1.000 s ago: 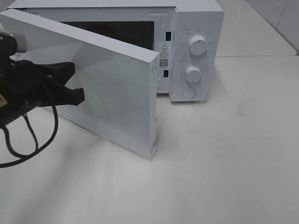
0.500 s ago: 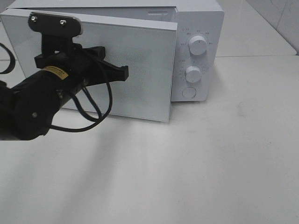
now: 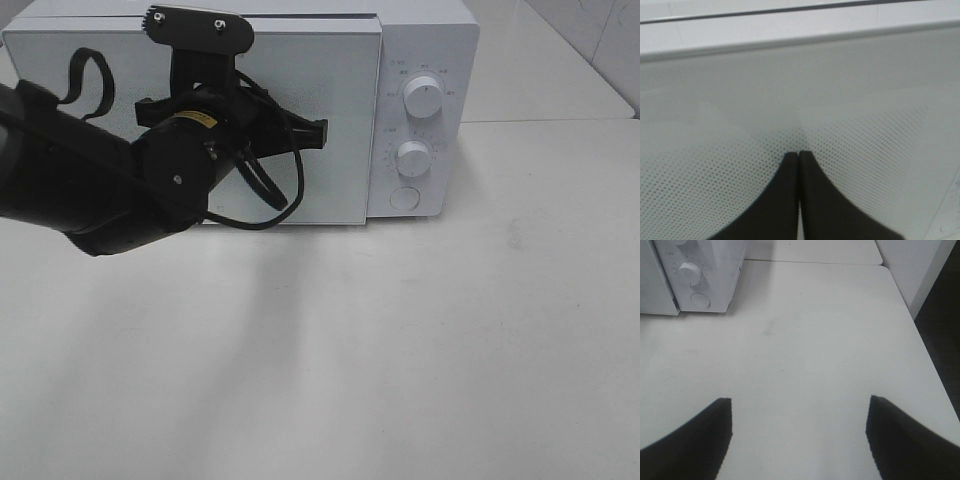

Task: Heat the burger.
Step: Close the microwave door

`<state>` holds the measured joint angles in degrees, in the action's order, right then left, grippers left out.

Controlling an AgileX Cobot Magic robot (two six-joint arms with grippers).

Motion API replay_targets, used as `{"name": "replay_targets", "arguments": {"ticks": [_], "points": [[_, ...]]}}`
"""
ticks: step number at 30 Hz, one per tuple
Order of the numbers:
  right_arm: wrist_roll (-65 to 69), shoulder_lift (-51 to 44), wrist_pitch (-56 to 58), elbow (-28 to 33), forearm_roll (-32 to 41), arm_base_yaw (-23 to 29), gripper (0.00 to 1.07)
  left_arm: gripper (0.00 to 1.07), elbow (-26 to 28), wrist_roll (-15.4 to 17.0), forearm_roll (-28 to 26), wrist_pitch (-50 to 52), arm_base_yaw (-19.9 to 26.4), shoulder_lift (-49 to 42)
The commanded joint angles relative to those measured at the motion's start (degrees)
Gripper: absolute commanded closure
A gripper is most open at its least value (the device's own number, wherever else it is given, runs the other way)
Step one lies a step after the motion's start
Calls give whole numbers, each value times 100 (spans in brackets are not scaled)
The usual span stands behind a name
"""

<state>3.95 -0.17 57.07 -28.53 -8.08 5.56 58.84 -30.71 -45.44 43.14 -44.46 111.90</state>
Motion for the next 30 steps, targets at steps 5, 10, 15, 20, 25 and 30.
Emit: {"name": "replay_targets", "arguments": {"ticks": [5, 10, 15, 20, 25, 30], "points": [[40, -160, 0, 6, -6, -23, 34, 107, 579, -286, -550, 63, 120, 195], [40, -160, 0, 6, -6, -23, 34, 107, 688, -286, -544, -74, 178, 183], [40, -160, 0, 6, -6, -23, 34, 107, 584, -493, -625, -487, 6, -11], [40, -160, 0, 6, -6, -23, 34, 107, 487, -894, -1203, -682, -321, -275], [40, -160, 0, 6, -6, -23, 34, 91, 464, -1874, -2286, -1261, -590, -481], [40, -160, 0, 6, -6, -23, 34, 21, 424, -2888, -3587, -2149, -619, -705]]}}
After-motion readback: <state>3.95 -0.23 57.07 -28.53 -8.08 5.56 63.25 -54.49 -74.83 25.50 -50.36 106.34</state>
